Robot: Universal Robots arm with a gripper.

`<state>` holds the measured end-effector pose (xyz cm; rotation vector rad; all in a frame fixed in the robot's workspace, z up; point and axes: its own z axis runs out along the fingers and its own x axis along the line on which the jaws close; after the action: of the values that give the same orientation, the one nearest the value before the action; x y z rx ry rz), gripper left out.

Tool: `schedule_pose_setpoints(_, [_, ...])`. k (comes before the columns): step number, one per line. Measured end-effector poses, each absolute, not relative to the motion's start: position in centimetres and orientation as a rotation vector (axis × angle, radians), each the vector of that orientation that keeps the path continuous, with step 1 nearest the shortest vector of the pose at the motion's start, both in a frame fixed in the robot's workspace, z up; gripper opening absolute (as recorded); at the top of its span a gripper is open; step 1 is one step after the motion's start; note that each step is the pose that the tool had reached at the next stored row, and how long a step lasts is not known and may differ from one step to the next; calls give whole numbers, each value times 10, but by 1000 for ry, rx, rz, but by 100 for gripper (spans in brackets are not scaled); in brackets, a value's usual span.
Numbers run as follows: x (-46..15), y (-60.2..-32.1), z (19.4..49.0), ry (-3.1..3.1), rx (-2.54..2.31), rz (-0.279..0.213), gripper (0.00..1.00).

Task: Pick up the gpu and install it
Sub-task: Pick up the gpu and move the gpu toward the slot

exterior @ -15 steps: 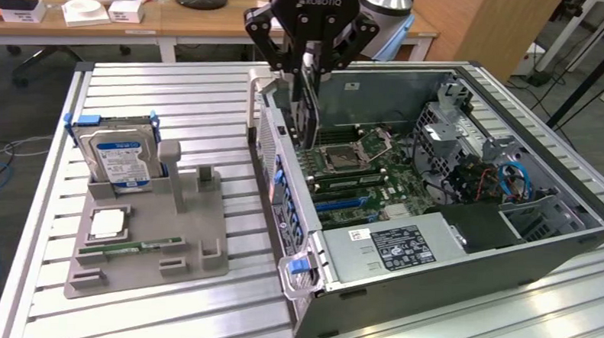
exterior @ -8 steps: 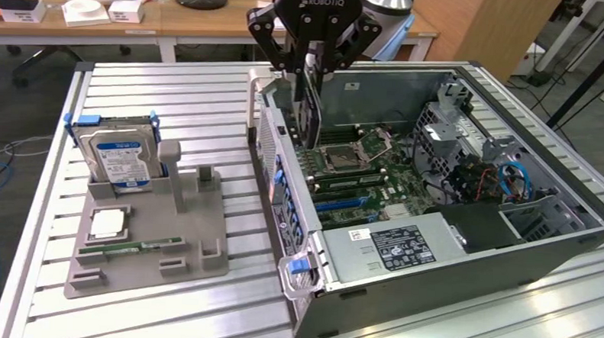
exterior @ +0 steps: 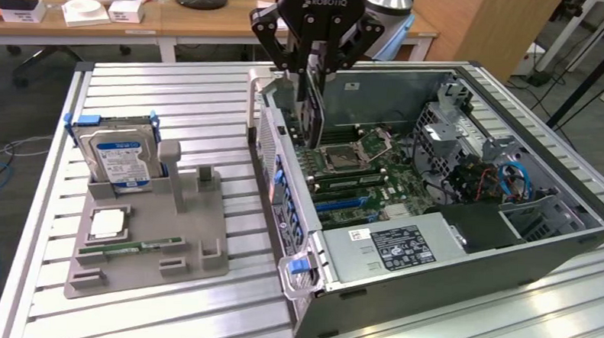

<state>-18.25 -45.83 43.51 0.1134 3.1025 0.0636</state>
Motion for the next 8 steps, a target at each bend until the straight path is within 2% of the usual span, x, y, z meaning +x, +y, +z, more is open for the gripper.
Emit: schedule_pose_setpoints(8, [-179,-458,435,3102,113,64,26])
